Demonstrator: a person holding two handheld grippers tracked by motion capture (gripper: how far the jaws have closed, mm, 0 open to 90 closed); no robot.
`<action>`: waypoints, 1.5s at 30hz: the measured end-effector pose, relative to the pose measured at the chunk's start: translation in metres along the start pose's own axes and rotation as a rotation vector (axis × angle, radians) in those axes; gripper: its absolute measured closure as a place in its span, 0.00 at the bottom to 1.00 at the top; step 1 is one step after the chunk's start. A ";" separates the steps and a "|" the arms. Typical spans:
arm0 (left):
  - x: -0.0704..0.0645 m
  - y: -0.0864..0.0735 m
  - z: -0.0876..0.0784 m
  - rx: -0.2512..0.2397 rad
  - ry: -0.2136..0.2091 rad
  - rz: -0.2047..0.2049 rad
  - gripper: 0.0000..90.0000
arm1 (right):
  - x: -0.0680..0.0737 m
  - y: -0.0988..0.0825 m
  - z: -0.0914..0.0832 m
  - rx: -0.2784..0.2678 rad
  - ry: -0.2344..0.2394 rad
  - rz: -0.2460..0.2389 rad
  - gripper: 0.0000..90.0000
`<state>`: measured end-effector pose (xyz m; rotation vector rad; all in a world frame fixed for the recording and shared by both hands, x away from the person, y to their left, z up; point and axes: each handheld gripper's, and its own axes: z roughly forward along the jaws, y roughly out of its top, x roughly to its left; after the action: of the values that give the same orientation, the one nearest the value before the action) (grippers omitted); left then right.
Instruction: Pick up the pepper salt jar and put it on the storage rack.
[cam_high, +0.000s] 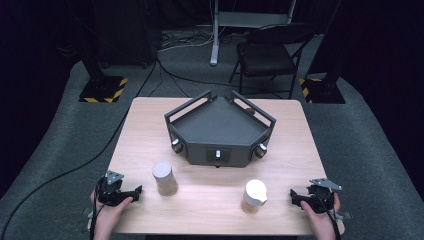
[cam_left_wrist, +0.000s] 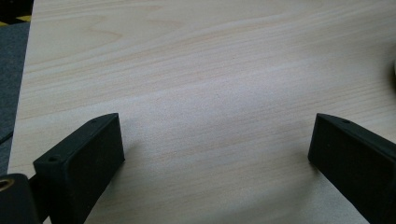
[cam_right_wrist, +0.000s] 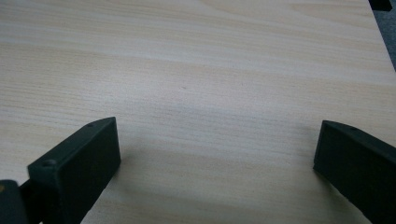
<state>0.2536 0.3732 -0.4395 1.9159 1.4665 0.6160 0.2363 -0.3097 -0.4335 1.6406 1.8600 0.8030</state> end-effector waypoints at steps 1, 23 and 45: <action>0.000 0.000 0.000 0.000 0.000 0.000 0.04 | 0.000 0.000 0.000 0.000 0.000 0.000 0.00; 0.001 0.001 0.001 0.003 0.003 -0.002 0.02 | -0.001 0.000 0.000 0.000 0.004 -0.004 0.00; 0.001 0.001 0.001 0.004 0.003 -0.002 0.02 | -0.001 0.000 0.000 0.000 0.003 -0.003 0.00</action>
<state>0.2552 0.3740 -0.4391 1.9175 1.4718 0.6155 0.2365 -0.3105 -0.4335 1.6369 1.8641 0.8045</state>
